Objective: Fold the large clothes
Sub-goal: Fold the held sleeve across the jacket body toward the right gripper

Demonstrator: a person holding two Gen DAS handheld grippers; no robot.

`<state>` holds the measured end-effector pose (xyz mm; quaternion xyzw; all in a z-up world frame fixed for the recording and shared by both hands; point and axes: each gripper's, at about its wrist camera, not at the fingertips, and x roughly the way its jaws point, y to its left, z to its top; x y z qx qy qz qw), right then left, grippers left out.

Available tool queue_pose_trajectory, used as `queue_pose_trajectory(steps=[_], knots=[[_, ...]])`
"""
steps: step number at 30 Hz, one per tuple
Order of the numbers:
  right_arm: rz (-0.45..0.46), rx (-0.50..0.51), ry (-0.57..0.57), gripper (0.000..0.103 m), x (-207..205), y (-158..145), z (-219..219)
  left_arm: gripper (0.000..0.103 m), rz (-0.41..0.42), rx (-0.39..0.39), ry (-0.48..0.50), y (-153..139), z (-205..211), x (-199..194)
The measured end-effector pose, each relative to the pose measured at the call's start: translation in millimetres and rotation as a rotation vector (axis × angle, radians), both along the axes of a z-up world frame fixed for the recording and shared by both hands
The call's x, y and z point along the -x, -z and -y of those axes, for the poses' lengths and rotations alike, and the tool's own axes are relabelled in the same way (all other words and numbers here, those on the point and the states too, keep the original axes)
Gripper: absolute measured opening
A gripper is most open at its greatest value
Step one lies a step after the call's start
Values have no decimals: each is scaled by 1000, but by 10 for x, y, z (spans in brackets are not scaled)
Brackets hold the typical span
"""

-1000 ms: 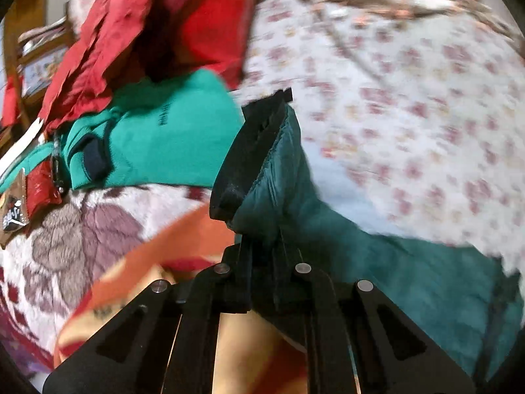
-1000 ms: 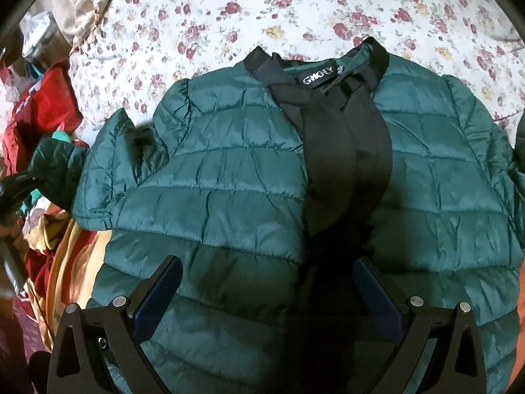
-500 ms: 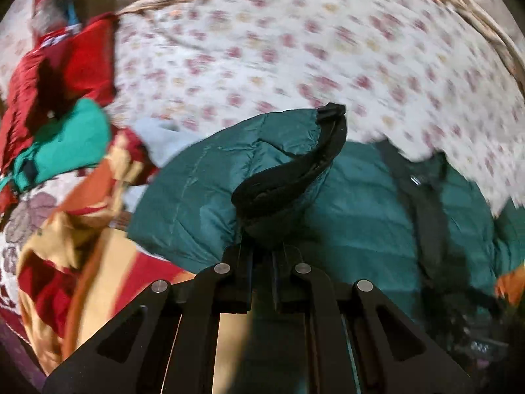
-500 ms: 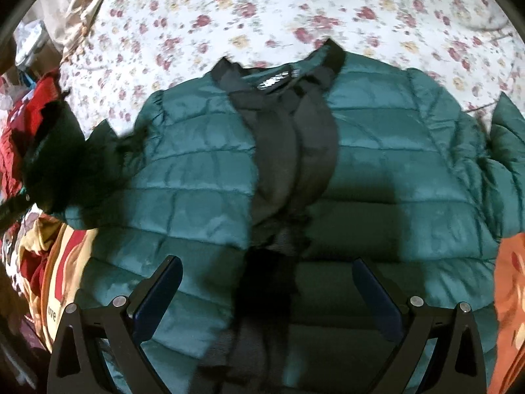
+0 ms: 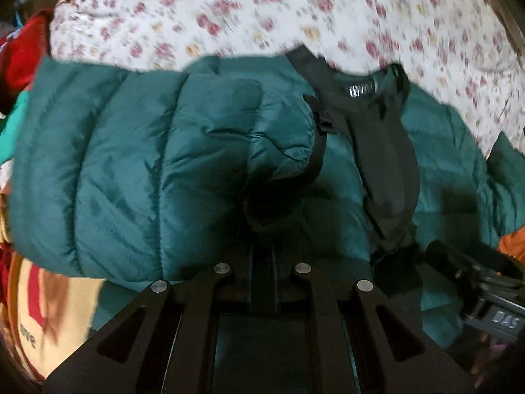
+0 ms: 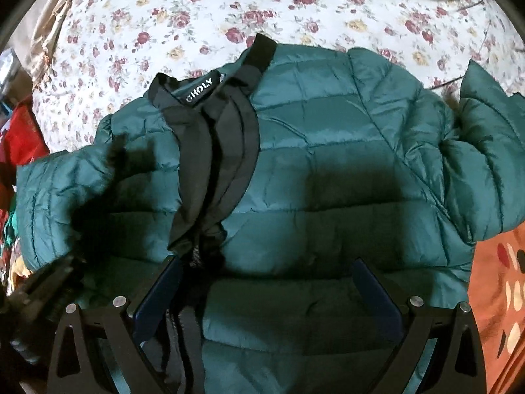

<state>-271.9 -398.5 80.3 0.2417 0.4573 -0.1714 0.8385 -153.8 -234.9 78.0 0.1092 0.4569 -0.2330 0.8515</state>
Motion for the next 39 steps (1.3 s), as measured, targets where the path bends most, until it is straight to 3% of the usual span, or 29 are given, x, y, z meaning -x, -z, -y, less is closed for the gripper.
queue_pose_trajectory(steps=[2, 4, 6, 8, 12, 17, 21, 28, 31, 32, 33, 34, 37, 39], knots=[[-6, 0, -10, 103, -11, 27, -7, 8, -13, -4, 3, 75, 39, 2], [-10, 4, -20, 103, -34, 45, -19, 15, -8, -5, 13, 84, 47, 14], [-9, 6, -25, 103, -47, 41, -21, 45, -31, -2, 62, 54, 57, 38], [3, -2, -26, 103, -59, 17, -17, 59, -57, 17, 110, -33, 19, 84], [53, -33, -58, 103, -129, -85, -89, 70, 29, 35, 107, -334, -255, 208], [98, -96, -143, 103, -377, -175, -305, 70, 103, 48, -18, -529, -742, 117], [123, -146, -221, 103, -626, -209, -578, 70, 95, 79, -122, -481, -1021, -20], [101, -116, -275, 103, -1182, -67, -889, 70, 107, 109, -166, -453, -1241, -188], [96, -152, -285, 87, -1365, 35, -954, 70, 89, 114, -172, -414, -1283, -253], [108, -147, -295, 72, -1402, 40, -995, 70, 82, 117, -174, -403, -1287, -269], [131, -133, -319, 44, -1442, 41, -1054, 70, 79, 120, -174, -399, -1282, -286], [143, -120, -335, 32, -1454, 23, -1094, 70, 76, 121, -172, -396, -1284, -294], [151, -21, -351, 17, -1441, -28, -1208, 70, 75, 124, -166, -401, -1280, -285], [160, 9, -357, 12, -1393, -88, -1207, 70, 74, 130, -164, -407, -1285, -276]])
